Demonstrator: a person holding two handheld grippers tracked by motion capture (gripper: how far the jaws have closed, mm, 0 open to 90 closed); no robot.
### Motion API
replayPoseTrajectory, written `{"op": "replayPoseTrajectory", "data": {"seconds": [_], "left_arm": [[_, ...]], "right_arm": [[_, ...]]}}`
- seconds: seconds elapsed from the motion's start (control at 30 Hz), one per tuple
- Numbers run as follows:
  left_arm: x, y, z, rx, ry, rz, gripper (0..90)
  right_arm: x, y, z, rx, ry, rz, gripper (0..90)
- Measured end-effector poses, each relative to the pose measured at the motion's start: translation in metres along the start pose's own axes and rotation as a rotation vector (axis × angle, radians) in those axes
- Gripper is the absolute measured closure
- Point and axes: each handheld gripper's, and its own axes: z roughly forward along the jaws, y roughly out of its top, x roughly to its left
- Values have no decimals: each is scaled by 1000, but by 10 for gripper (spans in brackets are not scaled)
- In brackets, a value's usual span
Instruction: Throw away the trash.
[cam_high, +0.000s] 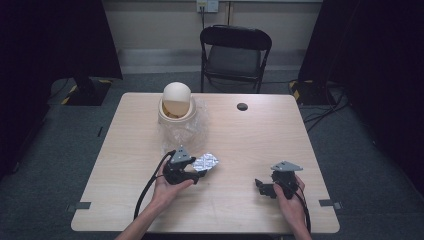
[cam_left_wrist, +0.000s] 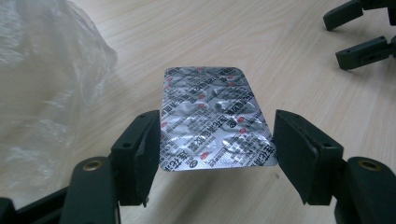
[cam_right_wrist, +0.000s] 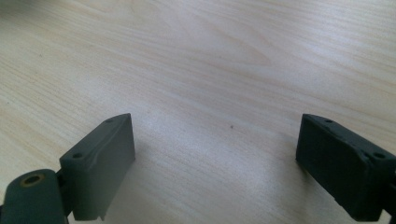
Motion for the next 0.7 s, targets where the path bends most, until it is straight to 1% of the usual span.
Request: {"op": "replayPoseTrajectory", "data": {"seconds": [0.07, 0.17, 0.23, 0.4, 0.43, 0.47, 0.5, 0.6, 0.7], "left_arm": [[1, 0, -2, -5, 4, -8, 338], [3, 0, -5, -5, 4, -4, 338], [5, 1, -9, -18, 1, -15, 338], [8, 3, -16, -26, 0, -15, 338], [9, 3, -17, -32, -2, -11, 338], [10, 5, -21, -40, 2, -15, 338], [10, 5, -21, -40, 2, -15, 338], [13, 10, -32, -61, 6, -8, 338], [16, 11, -37, -76, 6, -14, 338]], "right_arm": [[0, 0, 0, 0, 0, 0, 106], [0, 0, 0, 0, 0, 0, 106], [0, 0, 0, 0, 0, 0, 106], [0, 0, 0, 0, 0, 0, 106], [0, 0, 0, 0, 0, 0, 106], [0, 0, 0, 0, 0, 0, 106], [0, 0, 0, 0, 0, 0, 106], [0, 0, 0, 0, 0, 0, 106], [0, 0, 0, 0, 0, 0, 106]]}}
